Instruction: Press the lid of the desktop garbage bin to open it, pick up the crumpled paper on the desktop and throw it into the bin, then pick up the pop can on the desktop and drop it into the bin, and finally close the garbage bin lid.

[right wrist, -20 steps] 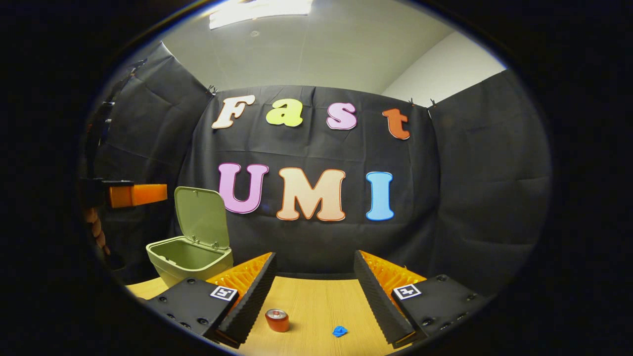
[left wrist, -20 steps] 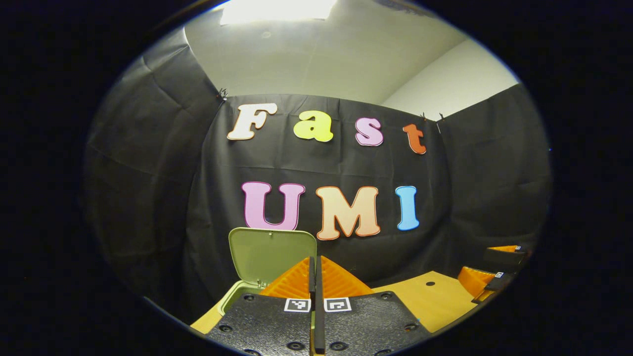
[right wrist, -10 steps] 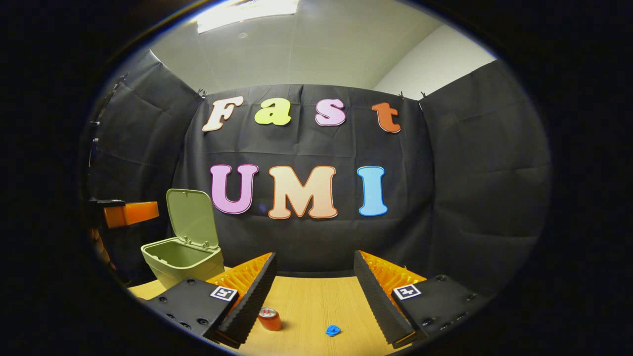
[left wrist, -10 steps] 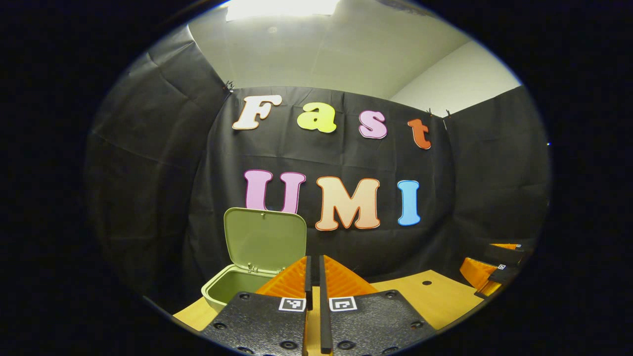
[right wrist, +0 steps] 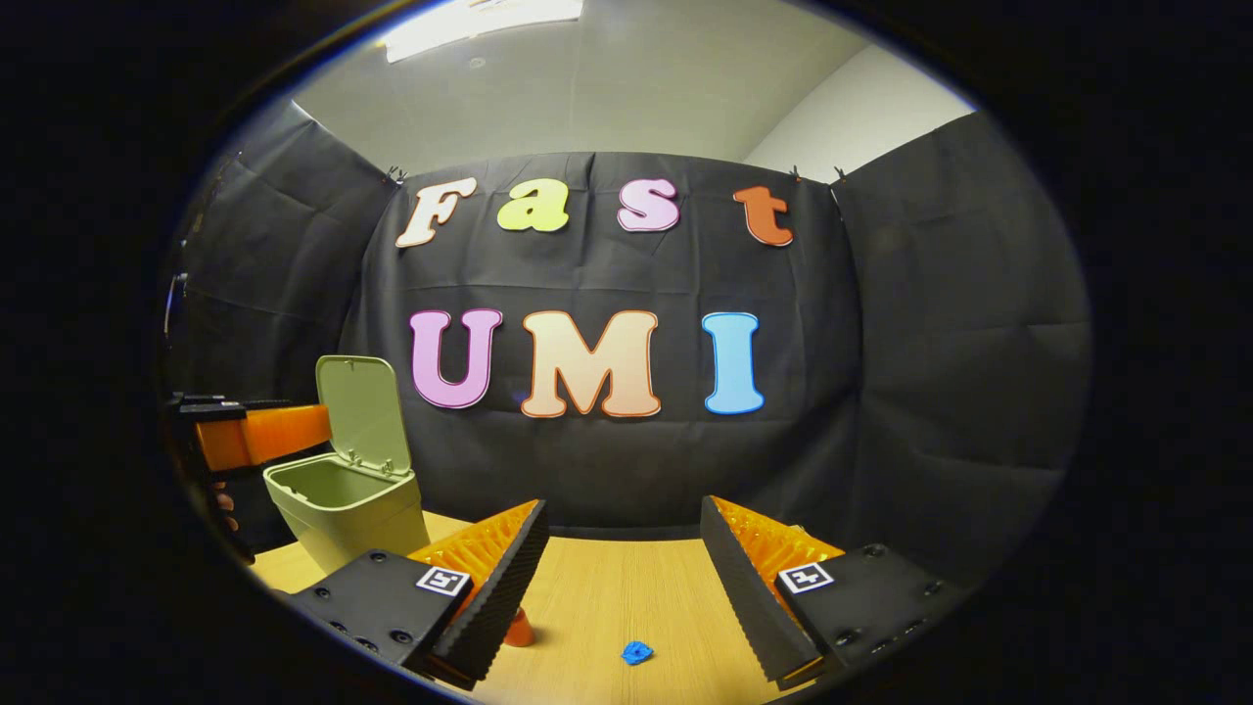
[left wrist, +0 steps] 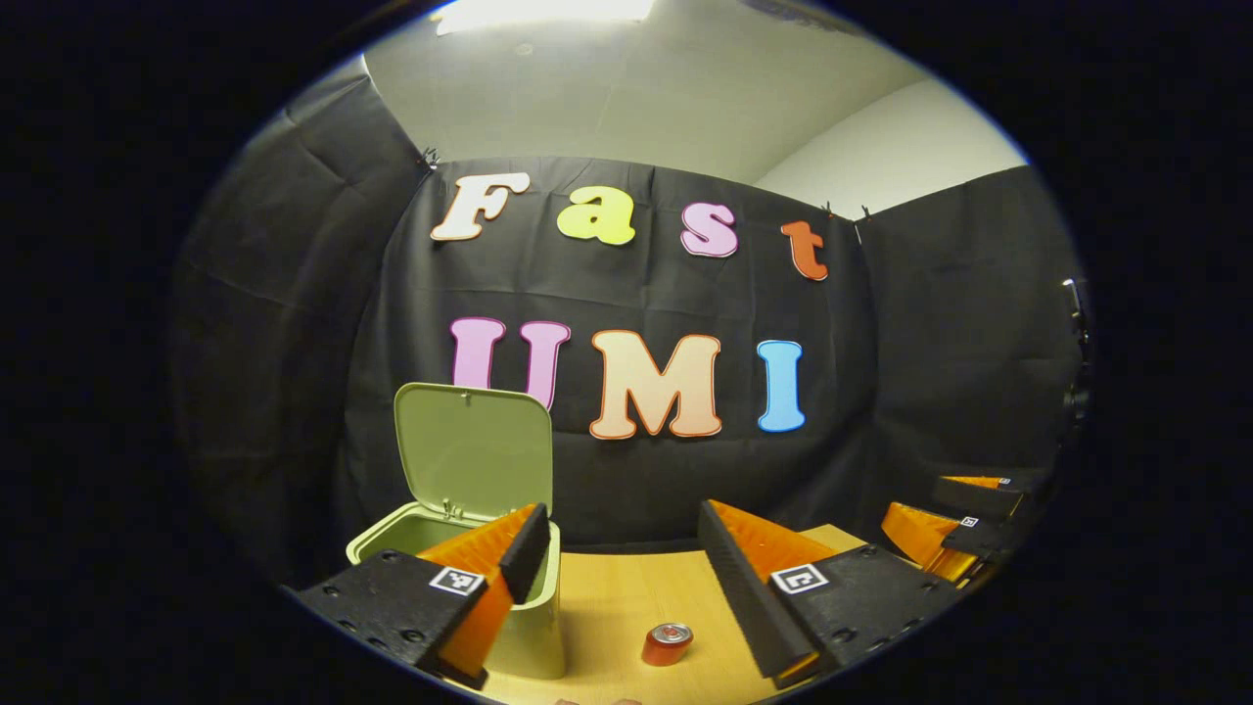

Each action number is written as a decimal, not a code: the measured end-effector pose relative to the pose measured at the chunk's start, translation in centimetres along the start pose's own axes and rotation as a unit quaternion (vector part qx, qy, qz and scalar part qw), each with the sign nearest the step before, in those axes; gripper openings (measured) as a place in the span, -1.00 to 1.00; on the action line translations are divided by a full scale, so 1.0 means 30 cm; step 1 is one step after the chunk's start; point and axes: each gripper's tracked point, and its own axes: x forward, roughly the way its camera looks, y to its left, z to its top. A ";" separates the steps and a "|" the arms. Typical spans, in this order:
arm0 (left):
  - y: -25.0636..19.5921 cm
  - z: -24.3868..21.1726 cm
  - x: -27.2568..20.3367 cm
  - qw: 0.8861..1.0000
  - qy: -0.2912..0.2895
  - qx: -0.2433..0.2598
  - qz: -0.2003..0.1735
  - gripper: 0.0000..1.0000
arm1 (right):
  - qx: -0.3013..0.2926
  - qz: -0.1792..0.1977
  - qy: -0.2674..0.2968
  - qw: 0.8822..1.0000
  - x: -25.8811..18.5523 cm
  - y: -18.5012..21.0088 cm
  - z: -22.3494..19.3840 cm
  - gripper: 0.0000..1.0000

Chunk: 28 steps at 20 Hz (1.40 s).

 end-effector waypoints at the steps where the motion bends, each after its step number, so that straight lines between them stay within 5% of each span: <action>1: -0.012 0.005 -0.001 1.000 -0.002 0.001 0.001 0.96 | 0.002 0.002 0.001 1.000 0.004 -0.006 -0.002 0.96; 6: -0.061 -0.003 0.010 1.000 -0.002 0.004 -0.001 0.84 | 0.002 0.006 0.010 1.000 0.028 -0.022 -0.026 0.96; 12: -0.065 -0.003 -0.001 1.000 0.001 0.015 0.005 0.86 | 0.006 0.026 0.092 0.995 0.087 0.001 -0.196 0.96; 19: -0.013 -0.051 -0.013 0.999 0.026 0.023 0.012 0.86 | 0.014 0.046 0.202 0.978 0.180 0.018 -0.455 0.96; 28: 0.108 -0.107 -0.034 0.996 0.054 0.053 0.041 0.86 | -0.023 0.056 0.340 0.938 0.326 0.001 -0.757 0.99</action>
